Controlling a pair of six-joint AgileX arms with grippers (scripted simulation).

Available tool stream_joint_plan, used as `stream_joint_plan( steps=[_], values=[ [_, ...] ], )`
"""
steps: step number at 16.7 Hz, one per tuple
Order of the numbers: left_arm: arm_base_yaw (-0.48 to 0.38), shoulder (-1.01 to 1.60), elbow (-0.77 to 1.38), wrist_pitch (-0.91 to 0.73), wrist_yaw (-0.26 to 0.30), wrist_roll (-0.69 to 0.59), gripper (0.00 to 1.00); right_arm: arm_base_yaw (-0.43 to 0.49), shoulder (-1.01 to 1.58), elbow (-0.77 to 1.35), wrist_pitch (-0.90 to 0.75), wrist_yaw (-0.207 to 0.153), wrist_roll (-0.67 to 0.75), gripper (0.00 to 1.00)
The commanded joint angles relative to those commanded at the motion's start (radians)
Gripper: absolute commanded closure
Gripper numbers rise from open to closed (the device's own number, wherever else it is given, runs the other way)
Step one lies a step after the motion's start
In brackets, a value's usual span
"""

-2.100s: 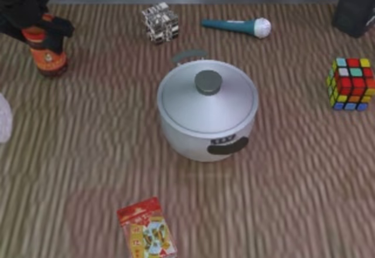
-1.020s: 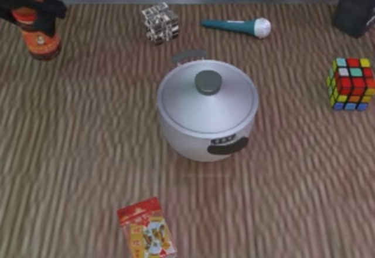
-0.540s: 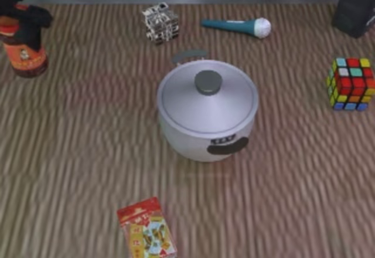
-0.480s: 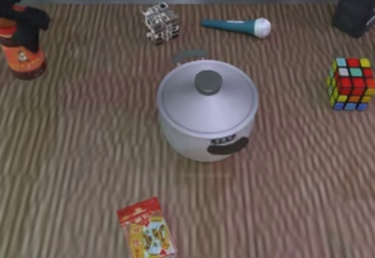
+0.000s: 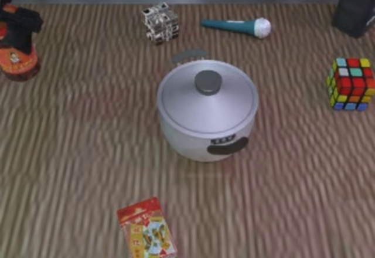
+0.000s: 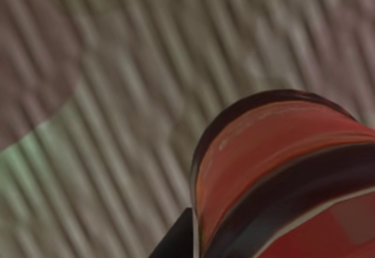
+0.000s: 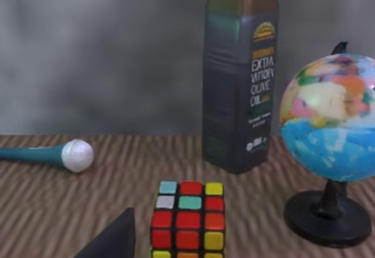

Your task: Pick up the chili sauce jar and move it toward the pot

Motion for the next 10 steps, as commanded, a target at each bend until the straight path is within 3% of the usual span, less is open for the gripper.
stream_joint_plan(
  steps=[5,10],
  values=[
    [-0.042,-0.011,-0.038,0.031,-0.02,-0.067,1.0,0.0,0.0,0.0,0.0,0.0,0.0,0.0],
    [-0.174,-0.062,-0.201,0.145,-0.083,-0.37,1.0,0.0,0.0,0.0,0.0,0.0,0.0,0.0]
  ],
)
